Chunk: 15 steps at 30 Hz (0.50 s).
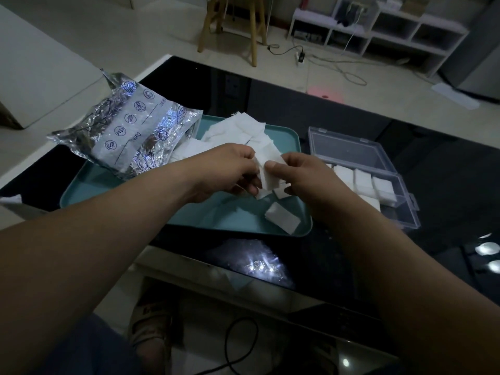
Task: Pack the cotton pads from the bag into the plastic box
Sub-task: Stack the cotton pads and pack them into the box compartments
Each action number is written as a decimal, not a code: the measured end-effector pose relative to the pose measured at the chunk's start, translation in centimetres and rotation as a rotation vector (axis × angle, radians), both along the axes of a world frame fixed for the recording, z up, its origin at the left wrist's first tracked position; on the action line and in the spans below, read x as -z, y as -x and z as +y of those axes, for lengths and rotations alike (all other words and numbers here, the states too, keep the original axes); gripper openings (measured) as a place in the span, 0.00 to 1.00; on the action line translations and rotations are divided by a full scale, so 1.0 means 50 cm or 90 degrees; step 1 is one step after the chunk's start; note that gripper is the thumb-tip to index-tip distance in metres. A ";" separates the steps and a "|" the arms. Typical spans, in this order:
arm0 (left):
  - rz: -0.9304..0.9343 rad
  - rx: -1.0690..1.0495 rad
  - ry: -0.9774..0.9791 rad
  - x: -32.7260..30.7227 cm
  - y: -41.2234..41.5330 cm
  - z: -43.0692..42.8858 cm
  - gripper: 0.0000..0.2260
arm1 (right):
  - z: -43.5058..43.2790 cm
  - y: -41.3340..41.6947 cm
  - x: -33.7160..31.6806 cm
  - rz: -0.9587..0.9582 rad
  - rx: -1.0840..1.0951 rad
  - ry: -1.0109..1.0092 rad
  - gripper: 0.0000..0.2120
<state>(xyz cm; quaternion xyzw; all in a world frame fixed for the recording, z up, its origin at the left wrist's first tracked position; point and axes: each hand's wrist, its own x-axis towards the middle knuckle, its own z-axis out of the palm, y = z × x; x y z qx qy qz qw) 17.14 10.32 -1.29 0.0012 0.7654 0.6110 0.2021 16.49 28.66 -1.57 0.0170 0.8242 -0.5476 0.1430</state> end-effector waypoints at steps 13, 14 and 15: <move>-0.197 -0.107 -0.343 0.003 0.001 0.006 0.20 | -0.036 -0.045 -0.008 0.349 -0.144 -0.230 0.23; -0.216 -0.058 -0.357 0.002 -0.002 0.002 0.21 | -0.034 -0.047 -0.010 0.338 -0.162 -0.214 0.23; -0.223 -0.007 -0.371 -0.001 -0.008 0.004 0.21 | -0.034 -0.049 -0.011 0.321 -0.172 -0.196 0.22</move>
